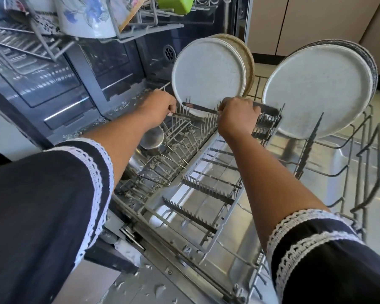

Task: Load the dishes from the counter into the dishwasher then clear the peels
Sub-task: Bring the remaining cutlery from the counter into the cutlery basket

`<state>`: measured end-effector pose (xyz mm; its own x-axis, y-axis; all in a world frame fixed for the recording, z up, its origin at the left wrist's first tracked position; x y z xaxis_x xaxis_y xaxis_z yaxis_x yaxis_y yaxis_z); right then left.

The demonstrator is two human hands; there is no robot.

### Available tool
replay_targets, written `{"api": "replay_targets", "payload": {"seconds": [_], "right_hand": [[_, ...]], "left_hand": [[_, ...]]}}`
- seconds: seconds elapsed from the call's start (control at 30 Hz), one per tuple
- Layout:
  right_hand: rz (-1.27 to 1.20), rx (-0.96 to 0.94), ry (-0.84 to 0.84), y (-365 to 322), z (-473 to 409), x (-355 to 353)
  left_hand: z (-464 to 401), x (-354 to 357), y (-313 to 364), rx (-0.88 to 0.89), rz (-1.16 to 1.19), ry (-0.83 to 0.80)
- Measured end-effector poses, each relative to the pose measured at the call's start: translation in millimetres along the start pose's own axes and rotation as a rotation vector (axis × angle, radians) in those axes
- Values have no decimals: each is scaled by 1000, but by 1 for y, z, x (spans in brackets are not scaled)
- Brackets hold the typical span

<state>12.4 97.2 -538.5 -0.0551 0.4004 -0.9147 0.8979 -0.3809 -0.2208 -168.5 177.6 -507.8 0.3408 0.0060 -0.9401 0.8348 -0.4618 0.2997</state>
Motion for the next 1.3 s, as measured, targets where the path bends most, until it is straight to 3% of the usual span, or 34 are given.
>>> {"api": "replay_targets", "payload": {"seconds": [0.4,0.73,1.3], "right_hand": [[-19,-46,-16,3,4,0],[-19,-54,2,9,1,5],[-35,-32,26,17,2,2]], "left_hand": [[2,33,8,-94,28,-119],[8,52,10,0,-77,-152],[4,55,14,-143,-10,-188]]}}
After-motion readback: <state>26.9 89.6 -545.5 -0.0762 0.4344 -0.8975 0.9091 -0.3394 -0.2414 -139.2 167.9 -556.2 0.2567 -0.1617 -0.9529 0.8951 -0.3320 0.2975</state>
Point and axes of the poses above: each hand's wrist, its own z-axis away from the middle knuckle, its own x-axis out of the palm, y = z × x, the point moved 2 cm from there along -z, towards the middle knuckle, and after that the axes turned 9 degrees about z, right-handed, at the moved point
